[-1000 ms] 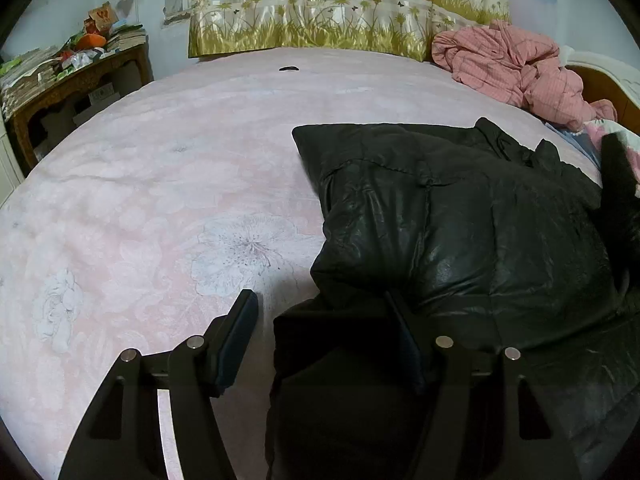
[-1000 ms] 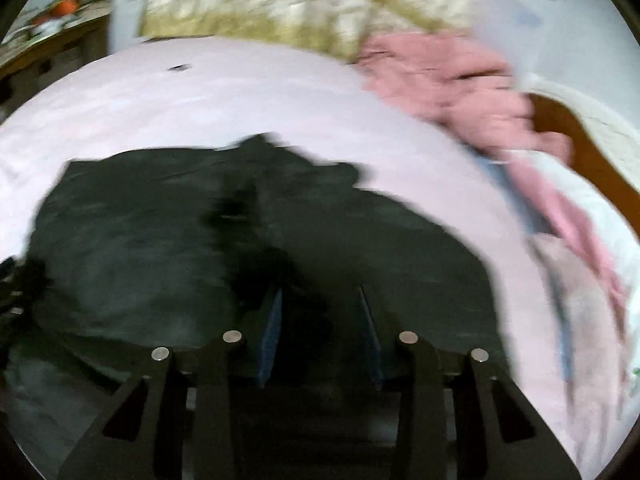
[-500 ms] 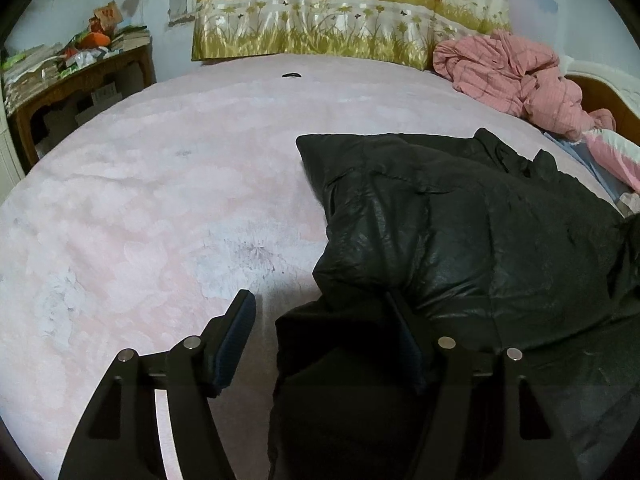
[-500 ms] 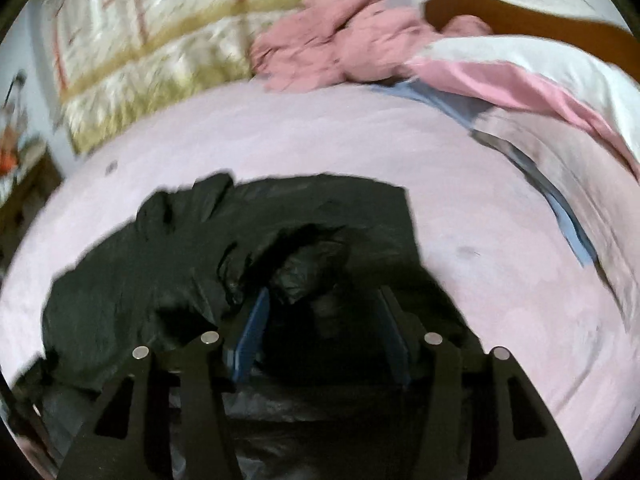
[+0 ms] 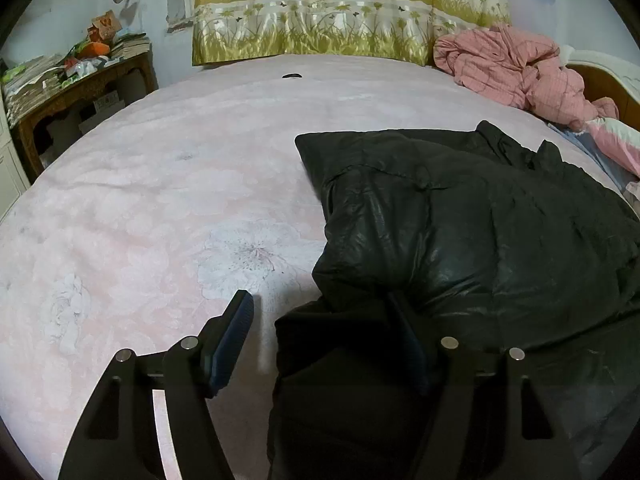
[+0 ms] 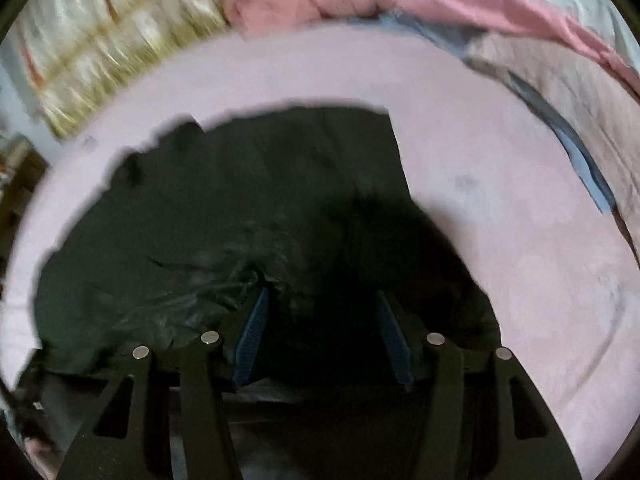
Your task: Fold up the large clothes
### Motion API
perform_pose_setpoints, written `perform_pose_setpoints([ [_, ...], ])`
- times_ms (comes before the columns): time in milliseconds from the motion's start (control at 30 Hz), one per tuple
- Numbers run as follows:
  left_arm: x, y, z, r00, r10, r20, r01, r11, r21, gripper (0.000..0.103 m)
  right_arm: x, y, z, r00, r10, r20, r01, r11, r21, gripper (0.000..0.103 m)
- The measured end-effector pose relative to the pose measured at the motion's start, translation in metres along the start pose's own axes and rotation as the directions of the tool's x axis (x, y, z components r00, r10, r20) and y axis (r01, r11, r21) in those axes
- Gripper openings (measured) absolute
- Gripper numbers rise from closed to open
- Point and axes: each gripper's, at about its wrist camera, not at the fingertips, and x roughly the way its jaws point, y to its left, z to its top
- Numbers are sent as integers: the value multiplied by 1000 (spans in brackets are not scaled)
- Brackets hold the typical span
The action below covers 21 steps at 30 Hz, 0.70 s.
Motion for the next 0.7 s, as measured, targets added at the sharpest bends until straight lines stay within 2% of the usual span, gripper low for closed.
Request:
perform_pose_setpoints([
  [33, 0, 0, 0, 1000, 1, 0, -1, 1000, 0, 70, -2, 0, 1, 999, 36, 20, -36, 999, 7, 8],
  [67, 0, 0, 0, 1000, 0, 0, 0, 1000, 0, 71, -10, 1, 1, 997, 49, 68, -49, 999, -1, 8],
  [100, 0, 0, 0, 1000, -2, 0, 2, 1000, 2, 73, -24, 6, 1, 988, 39, 152, -34, 999, -40, 7],
  [167, -1, -2, 0, 1000, -3, 6, 3, 1000, 14, 77, -53, 16, -2, 946, 38, 322, 6, 991, -134, 6],
  [200, -1, -3, 0, 1000, 1, 8, -1, 1000, 23, 78, -58, 18, -2, 931, 42, 363, 20, 986, -165, 6],
  [233, -1, -5, 0, 1000, 4, 9, -4, 999, 33, 79, -49, 17, 5, 945, 11, 327, 44, 986, -161, 6],
  [267, -1, -6, 0, 1000, 9, 8, -9, 999, 41, 79, -30, 12, 14, 973, -17, 228, 50, 989, -139, 6],
  [300, -1, -8, 0, 1000, 16, 5, -16, 999, 50, 81, -8, 4, 20, 992, -28, 122, 41, 993, -106, 6],
  [333, 0, -7, 1, 1000, 17, 4, -18, 998, 56, 82, 5, -3, 23, 997, -21, 77, 26, 997, -70, 7],
  [367, 0, -7, 1, 1000, 17, 5, -17, 998, 57, 82, 10, -8, 23, 997, -9, 80, 13, 998, -54, 8],
  [400, -1, -6, 1, 1000, 13, 6, -13, 998, 53, 82, 8, -10, 22, 996, -13, 91, 17, 998, -54, 10],
  [467, -2, -3, 2, 1000, -3, 11, 3, 999, 46, 83, -4, -12, 19, 991, -31, 133, 36, 999, -37, 24],
  [500, -5, -2, 2, 1000, -6, 24, 5, 999, 43, 83, -14, -12, 15, 985, -53, 162, 59, 998, -32, 38],
  [533, -14, -3, 2, 998, -3, 64, 0, 999, 46, 83, -27, -10, 10, 976, -79, 201, 89, 995, -42, 46],
  [567, -26, -5, 1, 993, 2, 114, -8, 999, 54, 83, -42, -7, 2, 965, -102, 243, 119, 991, -59, 45],
  [600, -39, -8, 0, 986, 6, 164, -16, 998, 63, 84, -55, -7, -6, 952, -117, 283, 142, 987, -69, 48],
  [633, -56, -11, -3, 974, 9, 226, -26, 997, 74, 90, -70, -5, -16, 937, -123, 327, 158, 984, -81, 55],
  [700, -89, -19, -8, 948, 5, 319, -30, 997, 74, 100, -94, -4, -33, 919, -92, 383, 146, 983, -113, 67],
])
